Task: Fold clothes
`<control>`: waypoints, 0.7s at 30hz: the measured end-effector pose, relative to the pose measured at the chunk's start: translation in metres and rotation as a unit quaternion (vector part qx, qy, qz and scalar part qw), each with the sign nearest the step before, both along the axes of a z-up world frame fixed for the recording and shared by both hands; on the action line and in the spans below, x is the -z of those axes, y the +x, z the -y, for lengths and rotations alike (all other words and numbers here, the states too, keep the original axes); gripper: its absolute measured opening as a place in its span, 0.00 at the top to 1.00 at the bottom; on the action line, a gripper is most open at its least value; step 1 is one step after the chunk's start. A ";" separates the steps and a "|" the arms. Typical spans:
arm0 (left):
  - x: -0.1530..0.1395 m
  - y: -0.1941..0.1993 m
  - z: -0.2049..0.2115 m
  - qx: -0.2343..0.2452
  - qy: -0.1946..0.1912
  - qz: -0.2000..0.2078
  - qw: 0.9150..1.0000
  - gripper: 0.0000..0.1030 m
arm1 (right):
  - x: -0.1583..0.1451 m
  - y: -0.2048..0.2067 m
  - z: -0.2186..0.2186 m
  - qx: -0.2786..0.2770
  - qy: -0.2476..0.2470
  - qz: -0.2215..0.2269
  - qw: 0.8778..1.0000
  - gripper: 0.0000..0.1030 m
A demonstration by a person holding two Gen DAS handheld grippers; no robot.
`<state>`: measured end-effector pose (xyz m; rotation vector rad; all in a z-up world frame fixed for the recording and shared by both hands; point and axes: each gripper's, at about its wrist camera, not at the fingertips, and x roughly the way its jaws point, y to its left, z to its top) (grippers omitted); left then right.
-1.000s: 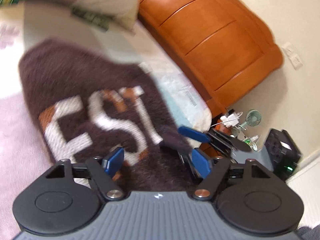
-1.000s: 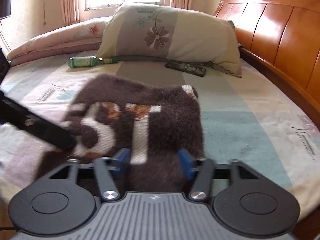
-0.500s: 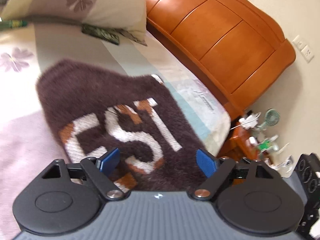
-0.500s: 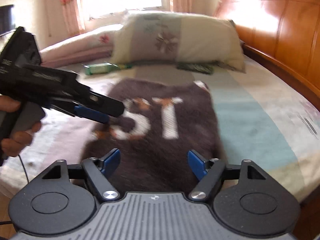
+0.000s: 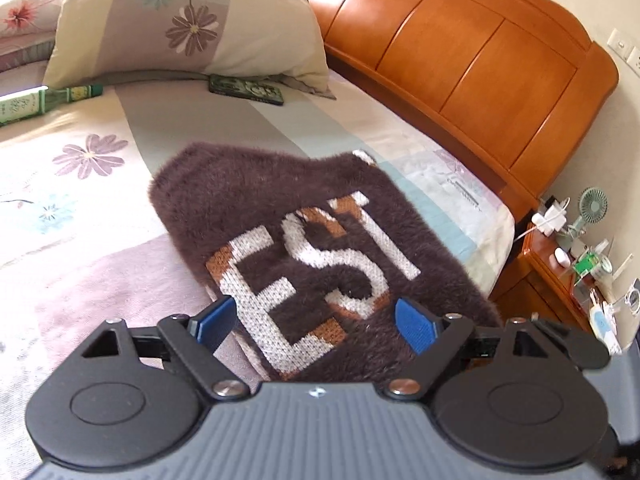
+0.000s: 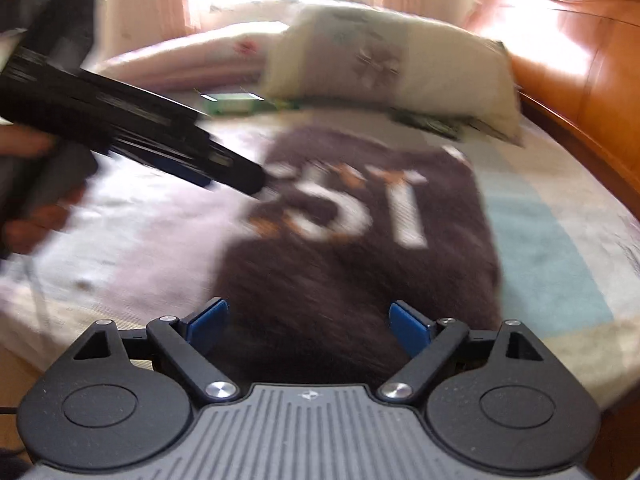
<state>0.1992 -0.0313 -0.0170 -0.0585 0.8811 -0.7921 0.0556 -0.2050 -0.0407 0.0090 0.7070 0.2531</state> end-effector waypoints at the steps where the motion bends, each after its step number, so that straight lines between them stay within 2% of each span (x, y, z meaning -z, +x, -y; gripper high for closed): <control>1: -0.002 -0.002 -0.001 0.001 -0.002 0.002 1.000 0.16 | 0.002 -0.002 -0.004 -0.013 0.013 -0.007 1.000 0.10; 3: -0.004 -0.008 -0.001 0.010 -0.001 0.008 1.000 0.14 | 0.008 -0.007 -0.011 -0.033 0.030 -0.023 0.999 0.10; 8: -0.003 -0.021 0.006 0.044 0.029 0.019 0.998 0.14 | 0.028 -0.024 -0.010 -0.027 0.019 -0.059 0.998 0.10; 14: -0.006 -0.042 0.019 0.085 0.012 0.013 0.996 0.13 | 0.013 -0.036 0.027 0.039 0.049 -0.020 0.998 0.10; 19: -0.001 -0.055 0.028 0.085 0.014 0.005 0.996 0.13 | 0.007 -0.042 0.062 0.100 0.070 0.021 0.992 0.10; 21: 0.002 -0.059 0.029 0.083 0.015 0.001 0.996 0.13 | 0.005 -0.046 0.075 0.128 0.061 0.044 0.989 0.10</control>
